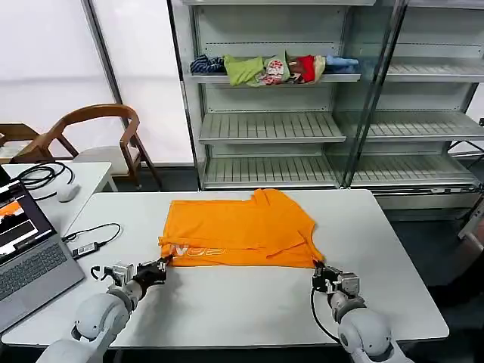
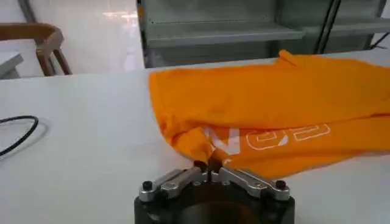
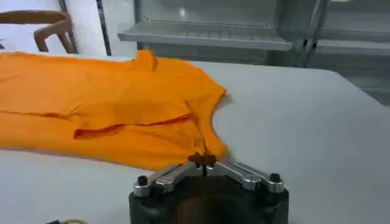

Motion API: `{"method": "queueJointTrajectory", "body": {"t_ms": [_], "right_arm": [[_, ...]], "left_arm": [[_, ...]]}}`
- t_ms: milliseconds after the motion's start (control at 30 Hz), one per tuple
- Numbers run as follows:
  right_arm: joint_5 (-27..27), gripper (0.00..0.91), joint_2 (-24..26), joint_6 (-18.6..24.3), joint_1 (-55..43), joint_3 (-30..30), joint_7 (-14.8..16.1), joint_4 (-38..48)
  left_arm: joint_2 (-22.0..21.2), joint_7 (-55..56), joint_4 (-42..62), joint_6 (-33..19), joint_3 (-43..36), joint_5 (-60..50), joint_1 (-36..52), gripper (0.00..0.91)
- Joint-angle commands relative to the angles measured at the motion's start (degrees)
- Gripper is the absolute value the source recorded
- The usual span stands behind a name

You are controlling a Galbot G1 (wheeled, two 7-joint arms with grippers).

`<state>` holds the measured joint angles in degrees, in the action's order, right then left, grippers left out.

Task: Fold and organize the clothes.

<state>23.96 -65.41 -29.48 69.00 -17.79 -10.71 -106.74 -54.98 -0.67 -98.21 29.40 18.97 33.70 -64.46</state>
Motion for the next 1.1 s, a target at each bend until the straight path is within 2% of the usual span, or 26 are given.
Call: {"method": "queueJointTrajectory", "body": {"t_ms": [33,367,600,1100], "right_arm": [[0.2,0.000,0.1,0.0,0.5,0.2,-0.1,-1.0],[-2.3,0.000,2.3,1.5,10.4,-2.1,0.9,-9.8],[-3.8,0.000,2.7,2.6,17.4,-2.8,1.0,-13.4],[-4.8,0.000,4.5,4.5,29.2,-8.3,1.7,-19.6]], "left_arm": [[0.0,-0.1,-2.2,0.1,0.5,0.0,-1.8,0.020],[0.7,-0.4,-14.2,-0.4,7.5,0.2,-16.8,0.020],[1.2,-1.1,-18.7,-1.9,12.0,-0.3,-25.0,0.020],[2.5,-2.7,-21.2,-3.4,15.3,-0.6,-30.9,0.020]]}}
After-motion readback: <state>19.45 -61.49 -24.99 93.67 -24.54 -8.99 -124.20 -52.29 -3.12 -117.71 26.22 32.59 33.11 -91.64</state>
